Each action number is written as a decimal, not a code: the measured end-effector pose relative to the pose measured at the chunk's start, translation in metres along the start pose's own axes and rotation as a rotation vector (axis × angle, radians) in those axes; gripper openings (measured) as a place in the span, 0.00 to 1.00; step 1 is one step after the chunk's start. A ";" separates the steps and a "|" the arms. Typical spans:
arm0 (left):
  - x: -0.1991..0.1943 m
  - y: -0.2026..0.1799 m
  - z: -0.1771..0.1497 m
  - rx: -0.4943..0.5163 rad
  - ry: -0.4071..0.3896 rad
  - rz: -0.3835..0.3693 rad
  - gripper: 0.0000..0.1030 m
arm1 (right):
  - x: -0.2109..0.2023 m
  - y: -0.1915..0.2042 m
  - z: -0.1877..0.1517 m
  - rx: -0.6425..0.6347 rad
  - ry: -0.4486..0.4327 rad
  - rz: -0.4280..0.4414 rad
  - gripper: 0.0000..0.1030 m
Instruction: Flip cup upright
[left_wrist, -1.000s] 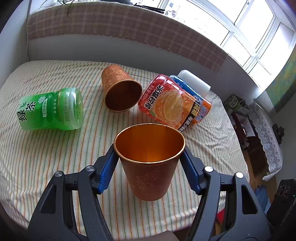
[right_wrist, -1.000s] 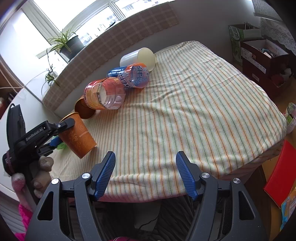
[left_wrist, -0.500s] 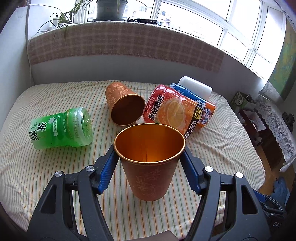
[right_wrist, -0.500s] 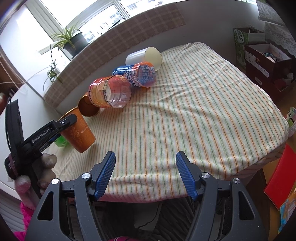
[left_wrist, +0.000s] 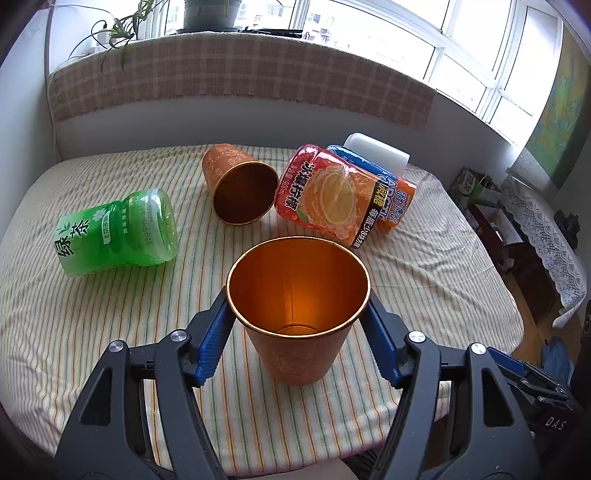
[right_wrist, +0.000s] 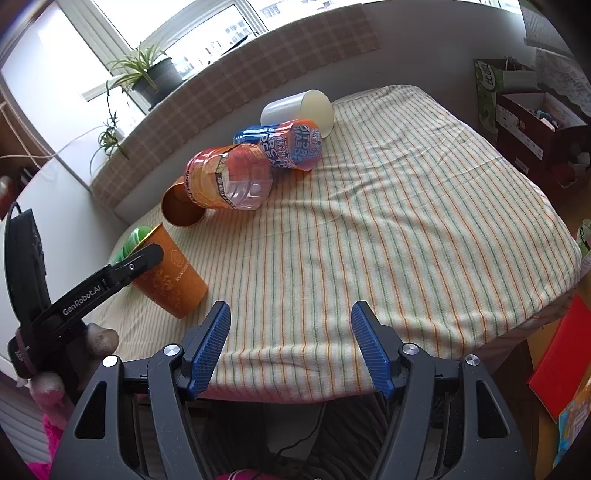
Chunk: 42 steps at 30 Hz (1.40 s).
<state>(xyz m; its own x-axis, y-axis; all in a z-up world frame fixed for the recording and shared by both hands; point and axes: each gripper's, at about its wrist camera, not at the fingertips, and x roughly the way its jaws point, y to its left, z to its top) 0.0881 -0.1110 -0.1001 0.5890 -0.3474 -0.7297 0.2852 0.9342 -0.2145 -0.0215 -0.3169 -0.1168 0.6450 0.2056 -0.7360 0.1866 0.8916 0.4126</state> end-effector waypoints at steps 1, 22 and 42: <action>-0.001 0.001 -0.001 -0.001 0.003 -0.005 0.67 | 0.000 0.001 0.000 -0.002 0.000 0.000 0.65; -0.020 0.007 -0.030 0.029 0.097 -0.078 0.78 | 0.000 0.026 0.002 -0.066 -0.012 0.017 0.65; -0.133 0.036 -0.026 -0.007 -0.329 0.203 0.95 | -0.028 0.079 0.009 -0.284 -0.201 -0.043 0.72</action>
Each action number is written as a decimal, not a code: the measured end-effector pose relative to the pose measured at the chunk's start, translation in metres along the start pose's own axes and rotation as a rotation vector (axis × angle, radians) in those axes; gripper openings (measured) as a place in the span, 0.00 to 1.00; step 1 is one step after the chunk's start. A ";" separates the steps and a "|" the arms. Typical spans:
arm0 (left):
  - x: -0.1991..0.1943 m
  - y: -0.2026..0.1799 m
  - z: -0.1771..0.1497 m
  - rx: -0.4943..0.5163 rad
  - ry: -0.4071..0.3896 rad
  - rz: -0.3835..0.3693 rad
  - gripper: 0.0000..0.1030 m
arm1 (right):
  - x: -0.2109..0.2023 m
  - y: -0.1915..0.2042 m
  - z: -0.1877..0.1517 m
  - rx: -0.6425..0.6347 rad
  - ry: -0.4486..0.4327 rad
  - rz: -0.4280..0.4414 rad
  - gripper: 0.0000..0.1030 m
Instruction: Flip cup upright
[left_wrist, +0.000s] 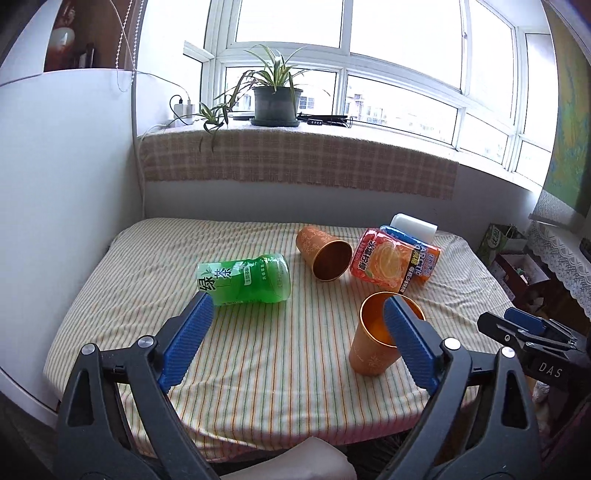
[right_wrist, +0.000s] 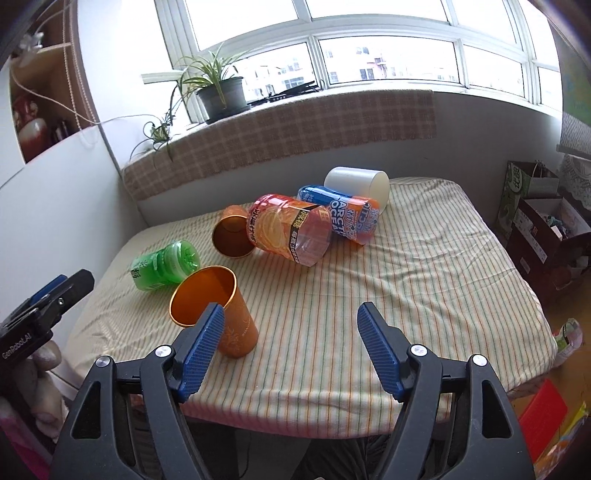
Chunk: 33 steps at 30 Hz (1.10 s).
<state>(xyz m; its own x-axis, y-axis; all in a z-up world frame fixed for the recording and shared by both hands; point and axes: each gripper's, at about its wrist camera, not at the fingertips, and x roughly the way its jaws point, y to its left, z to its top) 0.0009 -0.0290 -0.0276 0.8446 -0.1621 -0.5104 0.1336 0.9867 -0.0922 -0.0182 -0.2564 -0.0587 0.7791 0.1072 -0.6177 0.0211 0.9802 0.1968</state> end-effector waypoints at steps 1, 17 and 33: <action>-0.004 0.000 0.002 0.001 -0.020 0.012 0.98 | -0.002 0.003 0.001 -0.014 -0.014 -0.008 0.73; -0.028 0.001 0.009 -0.003 -0.101 0.074 0.98 | -0.019 0.022 0.006 -0.079 -0.125 -0.066 0.80; -0.029 0.000 0.010 -0.005 -0.095 0.074 0.98 | -0.013 0.019 0.002 -0.060 -0.095 -0.057 0.80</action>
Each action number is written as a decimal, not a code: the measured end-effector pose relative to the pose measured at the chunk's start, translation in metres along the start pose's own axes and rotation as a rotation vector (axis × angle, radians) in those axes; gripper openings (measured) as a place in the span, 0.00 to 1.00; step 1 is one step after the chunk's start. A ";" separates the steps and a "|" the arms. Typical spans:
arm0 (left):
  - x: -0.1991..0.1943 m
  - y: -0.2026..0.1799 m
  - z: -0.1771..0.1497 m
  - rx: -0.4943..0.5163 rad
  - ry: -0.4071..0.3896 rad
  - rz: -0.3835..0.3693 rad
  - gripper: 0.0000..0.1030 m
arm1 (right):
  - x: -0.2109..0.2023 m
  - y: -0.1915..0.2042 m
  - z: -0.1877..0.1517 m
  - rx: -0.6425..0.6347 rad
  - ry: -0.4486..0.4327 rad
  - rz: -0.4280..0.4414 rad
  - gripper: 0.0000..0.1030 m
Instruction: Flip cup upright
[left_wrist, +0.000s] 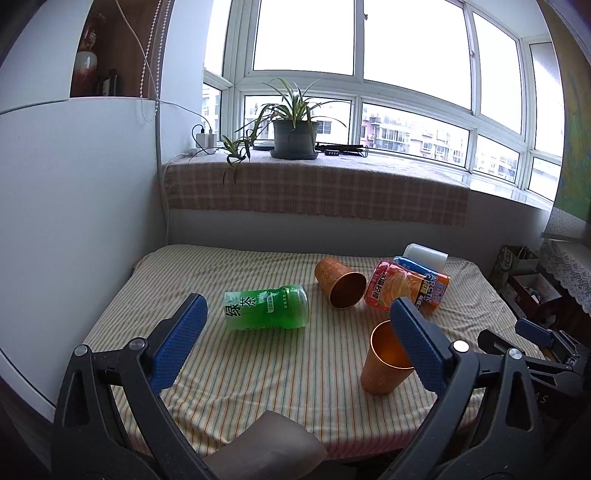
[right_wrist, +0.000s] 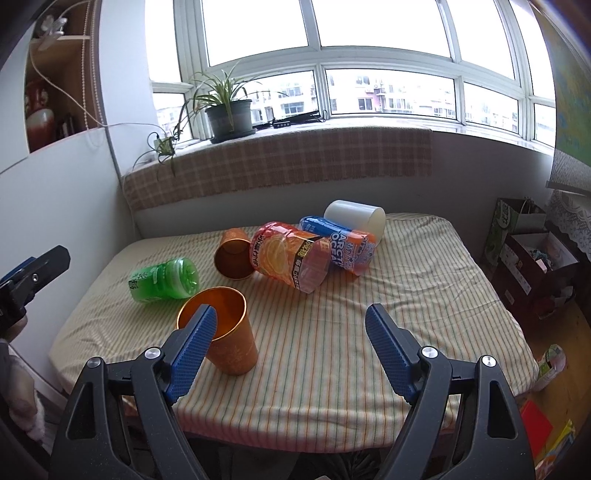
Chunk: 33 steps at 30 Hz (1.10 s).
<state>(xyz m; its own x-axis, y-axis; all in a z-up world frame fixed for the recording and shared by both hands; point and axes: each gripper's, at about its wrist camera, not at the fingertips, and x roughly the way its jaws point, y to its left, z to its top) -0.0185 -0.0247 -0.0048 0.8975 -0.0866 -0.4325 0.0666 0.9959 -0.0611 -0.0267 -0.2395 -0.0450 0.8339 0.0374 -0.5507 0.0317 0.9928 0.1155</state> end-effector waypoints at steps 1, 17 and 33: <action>0.000 0.000 0.000 0.000 0.000 0.000 0.98 | 0.000 0.000 0.000 0.001 0.001 0.001 0.80; 0.000 0.001 0.000 0.000 0.001 0.001 0.98 | 0.008 0.001 -0.002 -0.004 0.020 0.007 0.80; 0.000 0.003 0.000 0.000 0.006 0.000 0.98 | 0.012 0.003 -0.005 -0.011 0.044 0.015 0.80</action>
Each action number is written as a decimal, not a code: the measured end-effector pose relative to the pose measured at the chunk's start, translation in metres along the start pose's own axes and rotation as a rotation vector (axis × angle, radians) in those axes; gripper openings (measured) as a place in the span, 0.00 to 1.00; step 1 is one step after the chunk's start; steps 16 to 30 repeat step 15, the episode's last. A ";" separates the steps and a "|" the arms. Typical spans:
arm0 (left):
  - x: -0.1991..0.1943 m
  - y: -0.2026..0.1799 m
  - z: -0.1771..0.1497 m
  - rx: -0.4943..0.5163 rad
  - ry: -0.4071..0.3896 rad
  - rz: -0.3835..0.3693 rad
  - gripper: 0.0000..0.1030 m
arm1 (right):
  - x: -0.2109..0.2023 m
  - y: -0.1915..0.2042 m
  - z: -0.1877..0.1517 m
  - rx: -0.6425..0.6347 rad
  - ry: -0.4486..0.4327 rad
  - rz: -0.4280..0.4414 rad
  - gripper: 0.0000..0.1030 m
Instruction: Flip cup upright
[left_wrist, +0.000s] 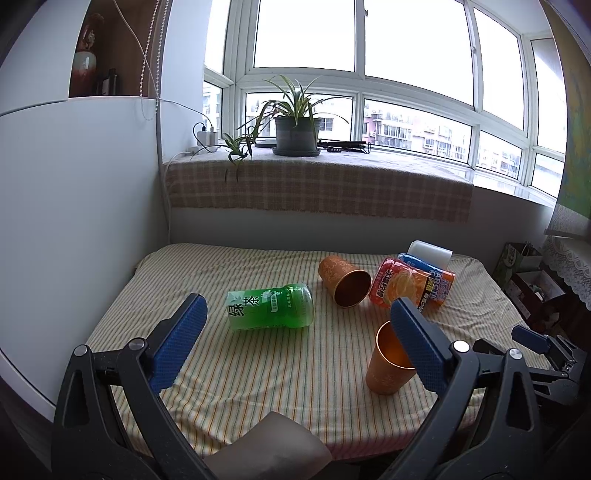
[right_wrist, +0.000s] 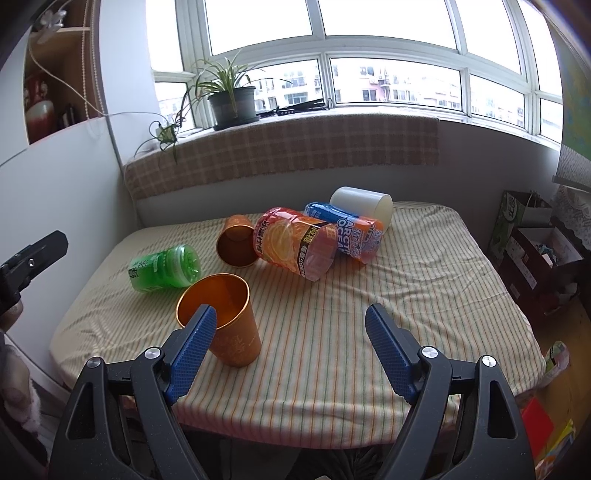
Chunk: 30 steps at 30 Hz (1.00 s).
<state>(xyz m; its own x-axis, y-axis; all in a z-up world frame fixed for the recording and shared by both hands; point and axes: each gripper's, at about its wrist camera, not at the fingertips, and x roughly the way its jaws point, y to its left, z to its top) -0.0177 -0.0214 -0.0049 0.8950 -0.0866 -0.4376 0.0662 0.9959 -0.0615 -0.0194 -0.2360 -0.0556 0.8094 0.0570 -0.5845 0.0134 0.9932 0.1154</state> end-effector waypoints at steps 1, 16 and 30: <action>0.000 0.000 0.000 0.000 0.000 0.000 0.98 | 0.001 0.000 0.000 -0.002 0.002 0.000 0.80; 0.005 0.008 -0.008 0.010 0.014 0.006 0.98 | 0.006 0.001 -0.001 -0.007 0.024 0.008 0.80; 0.005 0.008 -0.008 0.010 0.014 0.006 0.98 | 0.006 0.001 -0.001 -0.007 0.024 0.008 0.80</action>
